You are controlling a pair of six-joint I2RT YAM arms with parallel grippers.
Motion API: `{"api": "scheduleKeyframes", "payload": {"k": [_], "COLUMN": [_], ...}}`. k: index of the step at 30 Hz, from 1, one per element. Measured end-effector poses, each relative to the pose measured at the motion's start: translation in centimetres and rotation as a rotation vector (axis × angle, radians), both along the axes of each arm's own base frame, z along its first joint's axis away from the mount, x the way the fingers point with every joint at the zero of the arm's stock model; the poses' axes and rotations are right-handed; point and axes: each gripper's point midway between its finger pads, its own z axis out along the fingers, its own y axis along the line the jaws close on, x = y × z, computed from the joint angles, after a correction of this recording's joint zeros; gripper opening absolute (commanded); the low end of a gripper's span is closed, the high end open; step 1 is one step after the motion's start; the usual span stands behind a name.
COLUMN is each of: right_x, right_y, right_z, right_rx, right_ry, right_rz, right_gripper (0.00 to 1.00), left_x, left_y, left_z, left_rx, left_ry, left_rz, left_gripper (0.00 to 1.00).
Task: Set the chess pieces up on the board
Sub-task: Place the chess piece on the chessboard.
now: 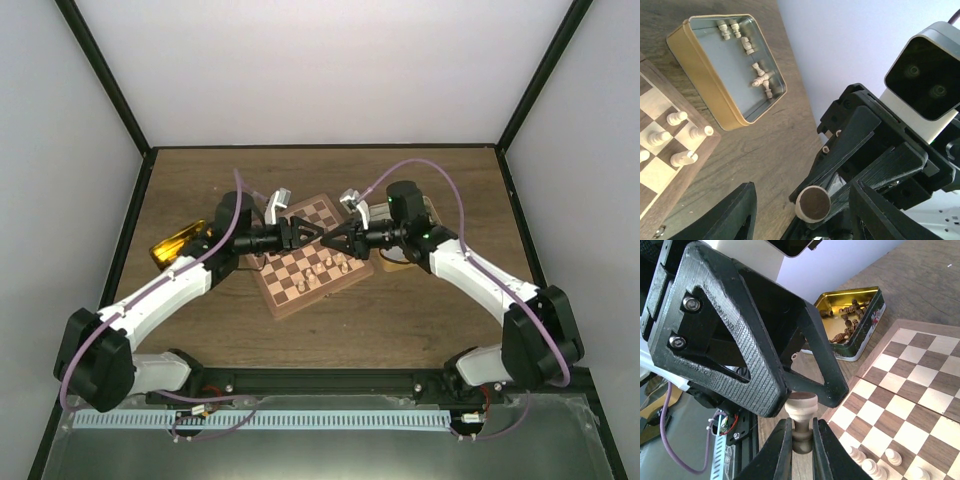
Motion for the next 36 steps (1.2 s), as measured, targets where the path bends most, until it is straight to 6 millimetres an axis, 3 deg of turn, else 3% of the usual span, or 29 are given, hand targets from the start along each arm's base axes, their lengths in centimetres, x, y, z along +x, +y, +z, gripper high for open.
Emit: {"api": "scheduleKeyframes", "payload": {"k": [5, 9, 11, 14, 17, 22, 27, 32, 36], "right_x": [-0.1, 0.1, 0.2, 0.3, 0.4, 0.7, -0.5, -1.5, -1.3], "right_y": [0.2, 0.4, 0.4, 0.4, 0.5, 0.4, -0.2, -0.3, -0.2], "right_z": [-0.5, -0.7, -0.7, -0.9, -1.0, -0.6, 0.8, 1.6, 3.7], "right_rx": [-0.011, -0.018, -0.019, -0.025, -0.029, 0.003, 0.134, 0.252, 0.338], "right_ry": [0.010, 0.018, 0.017, 0.023, 0.033, 0.078, 0.171, 0.304, 0.352], "right_rz": [0.010, 0.007, 0.005, 0.000, -0.010, -0.059, -0.111, -0.131, -0.151], "right_gripper": [0.07, 0.07, 0.07, 0.16, 0.33, 0.37, 0.52, 0.52, 0.52], "left_x": [0.0, 0.0, 0.0, 0.0, 0.0, 0.1, 0.1, 0.4, 0.6], "left_y": [-0.3, -0.5, -0.5, -0.5, -0.5, -0.2, 0.1, 0.1, 0.1], "left_z": [-0.6, -0.8, -0.9, -0.8, -1.0, -0.3, 1.8, 4.0, 5.0], "left_rx": [-0.024, -0.030, -0.031, -0.036, -0.035, -0.047, -0.113, -0.215, -0.270], "left_ry": [0.036, 0.048, 0.049, 0.046, 0.050, 0.043, 0.040, 0.060, 0.085], "left_rz": [-0.003, -0.011, -0.011, -0.012, -0.010, 0.014, 0.050, 0.080, 0.094], "left_gripper": [0.32, 0.28, 0.22, 0.14, 0.14, 0.13, 0.13, 0.13, 0.13]}}
